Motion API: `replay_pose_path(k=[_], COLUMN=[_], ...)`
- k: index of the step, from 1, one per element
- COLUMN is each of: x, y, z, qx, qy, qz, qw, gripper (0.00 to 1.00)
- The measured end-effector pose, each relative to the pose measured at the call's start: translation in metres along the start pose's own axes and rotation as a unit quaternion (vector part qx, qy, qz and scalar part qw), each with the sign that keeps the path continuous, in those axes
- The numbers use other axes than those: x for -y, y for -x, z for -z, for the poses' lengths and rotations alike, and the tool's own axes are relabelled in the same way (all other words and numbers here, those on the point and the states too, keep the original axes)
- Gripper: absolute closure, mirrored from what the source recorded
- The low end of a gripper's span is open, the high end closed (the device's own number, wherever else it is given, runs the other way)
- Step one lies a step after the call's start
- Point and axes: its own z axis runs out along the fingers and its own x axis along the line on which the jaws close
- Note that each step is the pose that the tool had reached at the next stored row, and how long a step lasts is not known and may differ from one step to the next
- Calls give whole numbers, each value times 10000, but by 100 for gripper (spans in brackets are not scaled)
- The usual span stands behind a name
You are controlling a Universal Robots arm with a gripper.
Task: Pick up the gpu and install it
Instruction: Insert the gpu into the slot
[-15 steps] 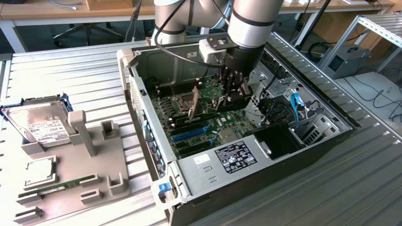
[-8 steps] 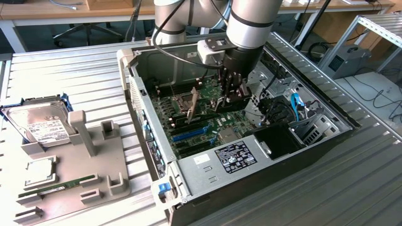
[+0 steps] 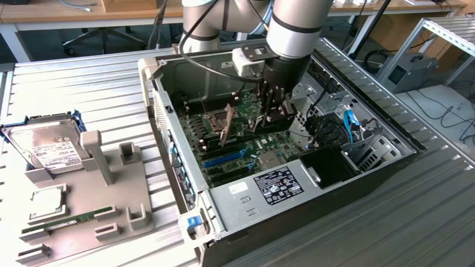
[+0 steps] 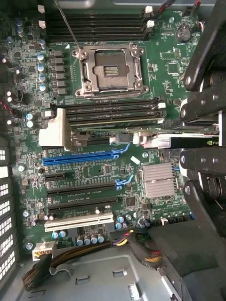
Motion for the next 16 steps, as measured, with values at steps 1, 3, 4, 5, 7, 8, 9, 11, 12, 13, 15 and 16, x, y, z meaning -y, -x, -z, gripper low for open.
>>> replay_pose_path(k=[1,3,4,5,7,8,9,11,12,13,15,16], x=[-2,-5,-8,-11,-14,-16,-17,-20,-21,-22,-23,-24], y=[-2,-4,-7,-10,-14,-16,-17,-21,-23,-24,-27,-30], z=[0,-1,-2,-3,-4,-5,-6,-8,-9,-10,-11,-13], qx=[0,0,0,0,0,0,0,0,0,0,0,0], qy=[0,0,0,0,0,0,0,0,0,0,0,0], qz=[0,0,0,0,0,0,0,0,0,0,0,0], qw=[10000,10000,10000,10000,10000,10000,10000,10000,10000,10000,10000,10000], gripper=[74,74,74,74,74,74,74,74,74,74,74,74])
